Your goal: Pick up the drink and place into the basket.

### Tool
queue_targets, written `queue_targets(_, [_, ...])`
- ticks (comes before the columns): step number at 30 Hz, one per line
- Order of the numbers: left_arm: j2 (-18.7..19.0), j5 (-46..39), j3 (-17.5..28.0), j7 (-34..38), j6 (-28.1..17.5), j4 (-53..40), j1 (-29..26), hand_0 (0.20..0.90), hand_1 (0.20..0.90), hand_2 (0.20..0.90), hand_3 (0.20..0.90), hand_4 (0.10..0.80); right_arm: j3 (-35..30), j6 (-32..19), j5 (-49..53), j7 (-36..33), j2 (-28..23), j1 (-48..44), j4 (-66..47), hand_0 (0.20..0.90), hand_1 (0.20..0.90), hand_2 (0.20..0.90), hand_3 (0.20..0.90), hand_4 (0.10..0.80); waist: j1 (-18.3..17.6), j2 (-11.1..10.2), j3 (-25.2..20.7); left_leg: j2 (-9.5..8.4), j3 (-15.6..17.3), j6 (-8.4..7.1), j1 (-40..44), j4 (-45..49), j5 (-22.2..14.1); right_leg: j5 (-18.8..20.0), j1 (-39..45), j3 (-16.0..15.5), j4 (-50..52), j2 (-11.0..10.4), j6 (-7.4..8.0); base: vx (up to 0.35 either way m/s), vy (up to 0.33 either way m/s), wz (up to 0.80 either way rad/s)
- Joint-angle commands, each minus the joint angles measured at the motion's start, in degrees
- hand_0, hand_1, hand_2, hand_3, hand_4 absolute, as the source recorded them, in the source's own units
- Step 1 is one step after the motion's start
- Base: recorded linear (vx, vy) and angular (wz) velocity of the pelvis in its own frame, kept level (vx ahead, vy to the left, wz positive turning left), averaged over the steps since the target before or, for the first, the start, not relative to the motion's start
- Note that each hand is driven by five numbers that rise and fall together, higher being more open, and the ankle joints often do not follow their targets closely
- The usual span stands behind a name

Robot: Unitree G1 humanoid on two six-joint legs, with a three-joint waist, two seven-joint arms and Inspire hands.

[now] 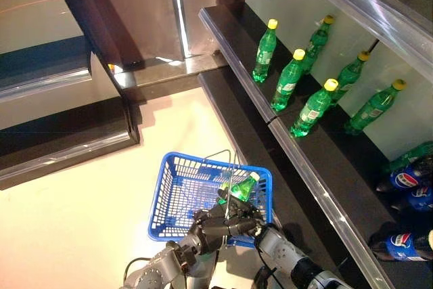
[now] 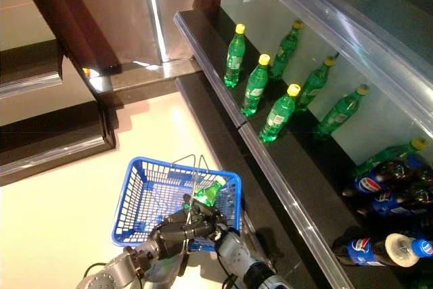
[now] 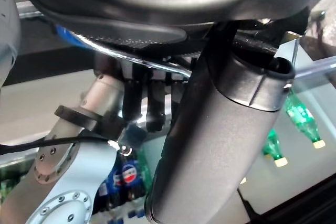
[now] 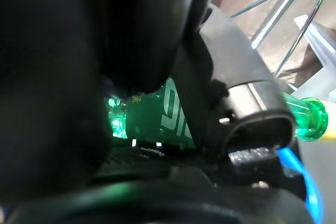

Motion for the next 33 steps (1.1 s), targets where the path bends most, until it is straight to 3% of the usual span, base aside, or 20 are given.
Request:
queue_targets(1, [-7.88, -3.86, -7.33, -15.73, 0.11, -21.63, 1.71, 0.300, 0.300, 0.300, 0.200, 0.100, 2.32, 5.33, 4.41, 16.12, 8.39, 1.51, -3.92, 0.300, 0.300, 0.300, 0.200, 0.100, 1.78, 0.41, -6.35, 3.43, -1.87, -2.42, -5.13, 12.40, -3.35, 18.04, -2.32, 2.21, -7.23, -3.57, 5.29, 0.024, 0.006, 0.09])
queue_targets(18, [-2.06, -6.88, -6.31, -16.20, 5.84, -24.75, -1.96, 0.300, 0.300, 0.300, 0.200, 0.100, -1.68, 15.77, 2.96, 28.29, 8.52, -5.05, 7.89, 0.300, 0.300, 0.300, 0.200, 0.100, 4.67, -0.74, -2.11, 2.96, -3.99, -1.52, -8.38, 13.05, -3.27, 19.71, -3.91, 1.20, -7.99, -2.52, 6.21, -0.013, -0.042, 0.10])
queue_targets(22, [-0.87, -7.84, -5.79, -16.00, 6.80, -24.99, -2.93, 0.300, 0.300, 0.300, 0.200, 0.100, -3.48, 16.68, 3.75, 28.78, 8.96, -7.24, 11.03, 0.300, 0.300, 0.300, 0.200, 0.100, 5.38, -1.03, -1.48, 2.81, -4.71, -1.38, -8.45, 12.49, -3.26, 19.85, -3.84, 1.05, -8.58, -2.07, 6.20, 0.004, -0.056, 0.11])
queue_targets(25, [-0.36, -7.64, -5.11, -16.70, 7.89, -24.80, -2.88, 0.300, 0.300, 0.300, 0.200, 0.100, -3.97, 14.64, 2.14, 27.74, 8.98, -8.15, 12.61, 0.300, 0.300, 0.300, 0.200, 0.100, 5.90, -1.30, -1.19, 2.67, -5.16, -1.29, -8.32, 12.21, -3.34, 20.03, -3.63, 0.98, -9.12, -1.72, 6.21, 0.026, -0.055, 0.03])
queue_targets(27, [0.06, -7.73, -4.91, -16.70, 8.40, -25.06, -2.85, 0.300, 0.300, 0.300, 0.200, 0.100, -4.17, 12.72, 0.44, 25.31, 8.89, -8.60, 13.38, 0.345, 0.345, 0.345, 0.252, 0.152, 6.15, -1.50, -1.09, 2.69, -5.44, -1.23, -8.15, 12.00, -3.46, 20.14, -3.45, 0.91, -9.47, -1.62, 6.23, 0.039, -0.057, 0.03])
queue_targets(28, [0.27, -7.95, -4.77, -16.43, 8.71, -25.34, -2.93, 0.300, 0.300, 0.300, 0.200, 0.100, -4.21, 11.67, -1.64, 23.73, 8.91, -9.18, 14.16, 0.418, 0.418, 0.418, 0.337, 0.237, 6.32, -1.60, -1.08, 2.67, -5.68, -1.16, -7.98, 11.77, -3.46, 20.19, -3.33, 1.00, -9.70, -1.47, 6.23, 0.026, -0.038, 0.05])
queue_targets(29, [0.34, -7.99, -4.75, -16.38, 8.73, -25.39, -2.96, 0.300, 0.300, 0.300, 0.200, 0.100, -4.27, 11.53, -1.92, 23.70, 8.96, -9.30, 14.30, 0.575, 0.575, 0.575, 0.521, 0.421, 6.36, -1.62, -1.03, 2.68, -5.70, -1.16, -7.91, 11.72, -3.46, 20.21, -3.28, 1.00, -9.74, -1.45, 6.23, 0.036, -0.053, 0.04])
queue_targets(30, [0.46, -7.95, -4.75, -16.31, 8.93, -25.32, -3.04, 0.300, 0.300, 0.300, 0.200, 0.100, -3.94, 9.86, -4.87, 22.17, 8.86, -10.01, 15.43, 0.839, 0.839, 0.839, 0.829, 0.729, 6.56, -1.81, -1.01, 2.78, -5.89, -1.12, -7.65, 11.47, -3.49, 20.27, -3.16, 1.06, -9.95, -1.31, 6.28, 0.040, -0.065, 0.04])
queue_targets(32, [0.40, -7.64, -4.43, -16.23, 9.69, -25.04, -3.10, 0.300, 0.300, 0.300, 0.200, 0.100, -3.96, 8.90, -5.47, 22.15, 8.93, -10.47, 16.84, 0.900, 0.900, 0.900, 0.900, 0.800, 6.94, -2.17, -1.03, 2.94, -6.22, -1.11, -7.10, 11.07, -3.57, 20.30, -2.74, 1.11, -10.32, -0.96, 6.32, 0.058, -0.086, 0.02])
queue_targets(33, [0.56, -7.69, -4.30, -16.13, 9.98, -25.01, -3.08, 0.300, 0.300, 0.300, 0.200, 0.100, -4.02, 8.73, -4.73, 22.13, 8.98, -10.66, 17.29, 0.900, 0.900, 0.900, 0.900, 0.800, 7.11, -2.34, -1.08, 3.07, -6.32, -1.09, -6.75, 10.84, -3.61, 20.28, -2.44, 1.12, -10.56, -0.79, 6.30, 0.078, -0.083, 0.00])
